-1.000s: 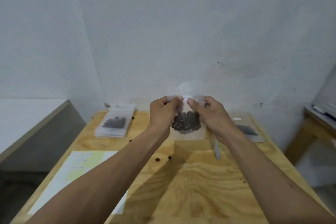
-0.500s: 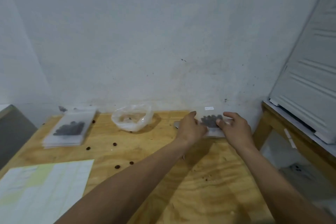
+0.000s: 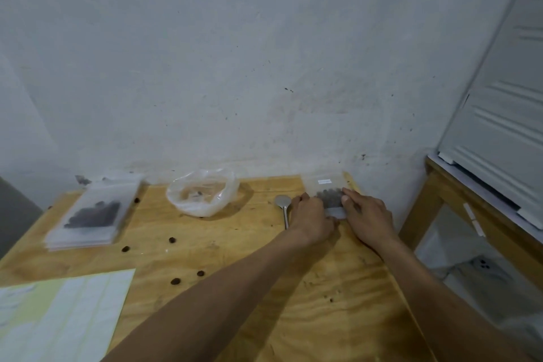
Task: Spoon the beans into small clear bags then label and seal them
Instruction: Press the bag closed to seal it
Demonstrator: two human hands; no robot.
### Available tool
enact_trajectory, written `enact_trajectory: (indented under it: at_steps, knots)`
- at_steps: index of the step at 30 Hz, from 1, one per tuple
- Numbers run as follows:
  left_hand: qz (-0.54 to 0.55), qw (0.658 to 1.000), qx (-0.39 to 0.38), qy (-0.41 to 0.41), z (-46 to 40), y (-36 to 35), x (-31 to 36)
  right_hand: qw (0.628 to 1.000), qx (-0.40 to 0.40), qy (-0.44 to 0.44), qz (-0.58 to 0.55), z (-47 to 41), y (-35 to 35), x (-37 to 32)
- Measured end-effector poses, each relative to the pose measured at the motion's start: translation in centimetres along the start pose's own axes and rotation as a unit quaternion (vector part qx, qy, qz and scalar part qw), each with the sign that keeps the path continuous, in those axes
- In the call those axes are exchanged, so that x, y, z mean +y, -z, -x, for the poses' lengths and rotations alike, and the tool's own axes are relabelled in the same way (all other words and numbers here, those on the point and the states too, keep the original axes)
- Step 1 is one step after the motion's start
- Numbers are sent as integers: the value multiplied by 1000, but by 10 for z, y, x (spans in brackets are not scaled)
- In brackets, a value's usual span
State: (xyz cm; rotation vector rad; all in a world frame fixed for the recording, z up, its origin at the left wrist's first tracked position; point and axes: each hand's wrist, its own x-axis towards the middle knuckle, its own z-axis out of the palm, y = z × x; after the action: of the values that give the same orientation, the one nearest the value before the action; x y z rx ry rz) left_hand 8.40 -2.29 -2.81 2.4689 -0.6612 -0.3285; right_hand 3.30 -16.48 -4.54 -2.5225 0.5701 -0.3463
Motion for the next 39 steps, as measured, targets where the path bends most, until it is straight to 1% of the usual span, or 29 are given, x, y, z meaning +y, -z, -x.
enact_trajectory:
  at_steps: [5, 9, 11, 15, 17, 20, 23, 25, 27, 28, 30, 32, 34, 36, 37, 39]
  knots:
    - [3, 1000, -9, -13, -2, 4, -3, 999, 34, 5, 4, -2, -9, 6]
    - [48, 998, -5, -29, 1, 9, -3, 999, 30, 14, -17, 4, -7, 4]
    - [68, 997, 14, -43, 8, 18, -3, 999, 35, 12, -34, 10, -5, 2]
    - [132, 982, 106, -84, 31, 53, -8, 990, 116, 38, -64, 23, 0, -26]
    - [160, 968, 166, -99, 45, 74, -20, 982, 150, 95, -72, 27, 0, -54]
    - [198, 934, 280, -103, 65, 107, -52, 964, 173, 174, -98, 32, -2, -113]
    - [203, 900, 380, -71, 84, 146, -96, 945, 177, 239, -137, 40, -18, -175]
    - [185, 888, 419, -27, 96, 172, -132, 933, 138, 294, -153, 50, -34, -214]
    - [141, 891, 429, 46, 108, 194, -171, 929, 59, 338, -140, 65, -56, -249]
    - [112, 897, 417, 93, 115, 203, -191, 928, 10, 353, -117, 74, -68, -265]
    - [51, 908, 363, 202, 130, 215, -230, 925, -82, 368, -44, 92, -98, -291]
    - [14, 907, 298, 298, 146, 217, -263, 931, -141, 336, -6, 106, -126, -312]
    - [4, 906, 250, 341, 158, 215, -289, 946, -180, 267, -24, 109, -148, -328]
    - [16, 913, 227, 339, 167, 210, -307, 955, -215, 198, -58, 106, -164, -340]
    - [31, 916, 230, 327, 171, 208, -313, 958, -222, 164, -80, 104, -170, -343]
    - [73, 915, 263, 298, 178, 207, -318, 962, -212, 114, -126, 101, -175, -347]
